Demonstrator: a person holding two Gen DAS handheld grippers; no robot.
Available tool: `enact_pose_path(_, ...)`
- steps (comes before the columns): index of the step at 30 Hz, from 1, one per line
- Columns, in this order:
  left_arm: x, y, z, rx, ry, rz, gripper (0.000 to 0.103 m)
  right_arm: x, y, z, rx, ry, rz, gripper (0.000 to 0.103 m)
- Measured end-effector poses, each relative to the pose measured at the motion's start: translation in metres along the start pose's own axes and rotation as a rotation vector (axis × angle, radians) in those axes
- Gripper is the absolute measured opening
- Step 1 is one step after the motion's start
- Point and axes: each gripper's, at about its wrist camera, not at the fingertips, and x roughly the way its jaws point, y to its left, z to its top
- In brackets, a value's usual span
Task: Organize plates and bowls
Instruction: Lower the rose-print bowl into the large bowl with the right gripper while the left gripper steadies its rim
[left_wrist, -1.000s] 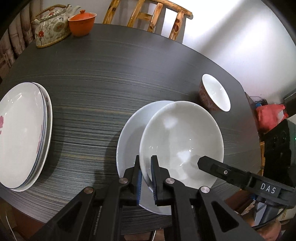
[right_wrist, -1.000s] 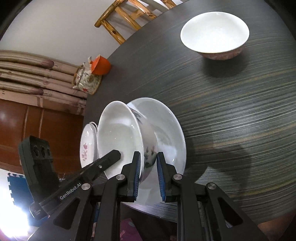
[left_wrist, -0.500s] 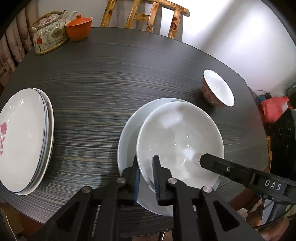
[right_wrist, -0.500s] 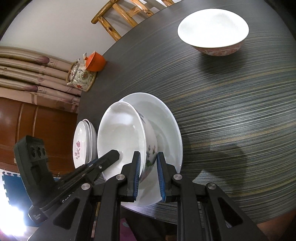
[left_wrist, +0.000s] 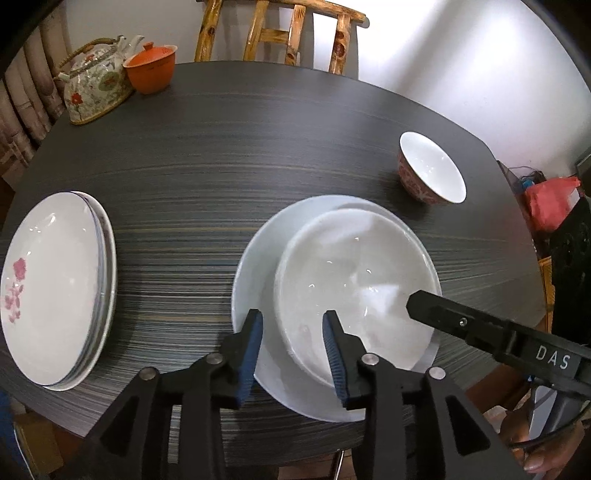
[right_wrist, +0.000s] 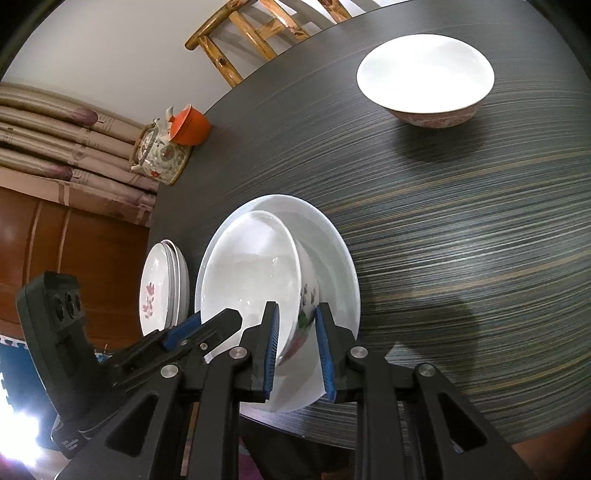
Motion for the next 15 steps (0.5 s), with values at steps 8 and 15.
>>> enact_pose_path(8,-0.018,0.001,0.002,0.013,-0.043,0.010,0.035,-0.017,0.000,0.003,0.001,-0.049,-0.004,0.033)
enact_pose_path(15,-0.022,-0.011,0.001,0.056,-0.058,0.032,0.035,-0.034,-0.010,-0.002,0.043,-0.079,0.050,0.039)
